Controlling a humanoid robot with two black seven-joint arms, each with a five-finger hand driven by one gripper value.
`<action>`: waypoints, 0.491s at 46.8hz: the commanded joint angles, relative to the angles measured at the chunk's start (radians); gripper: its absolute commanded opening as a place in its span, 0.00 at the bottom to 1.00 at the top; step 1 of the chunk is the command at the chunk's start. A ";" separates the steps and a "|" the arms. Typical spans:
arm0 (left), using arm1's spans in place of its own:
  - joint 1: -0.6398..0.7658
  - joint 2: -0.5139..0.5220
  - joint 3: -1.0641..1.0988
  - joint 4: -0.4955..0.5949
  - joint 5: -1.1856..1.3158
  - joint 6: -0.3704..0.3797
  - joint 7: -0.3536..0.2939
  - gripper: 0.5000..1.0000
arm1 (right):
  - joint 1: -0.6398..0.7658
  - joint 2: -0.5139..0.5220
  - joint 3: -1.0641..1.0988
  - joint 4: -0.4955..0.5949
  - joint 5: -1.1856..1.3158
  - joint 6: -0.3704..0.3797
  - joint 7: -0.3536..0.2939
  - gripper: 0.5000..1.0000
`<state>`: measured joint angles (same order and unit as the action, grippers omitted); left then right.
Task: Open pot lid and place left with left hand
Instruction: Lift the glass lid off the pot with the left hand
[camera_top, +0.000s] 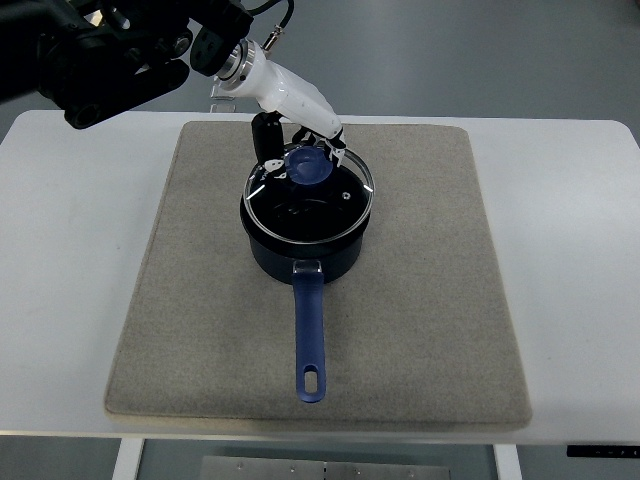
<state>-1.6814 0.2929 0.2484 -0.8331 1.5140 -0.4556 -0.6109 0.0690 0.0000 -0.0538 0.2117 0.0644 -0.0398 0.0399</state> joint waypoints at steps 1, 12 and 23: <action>0.000 0.003 -0.001 0.002 0.000 0.000 0.000 0.00 | 0.000 0.000 0.000 0.000 0.000 0.000 0.000 0.83; 0.002 0.015 -0.001 0.020 0.000 0.000 0.000 0.00 | 0.000 0.000 0.000 0.000 0.000 0.000 0.000 0.83; 0.002 0.051 0.000 0.078 0.000 0.000 0.000 0.00 | 0.000 0.000 0.000 0.000 0.000 0.000 0.000 0.83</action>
<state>-1.6795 0.3302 0.2475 -0.7633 1.5140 -0.4566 -0.6110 0.0690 0.0000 -0.0540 0.2117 0.0644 -0.0397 0.0399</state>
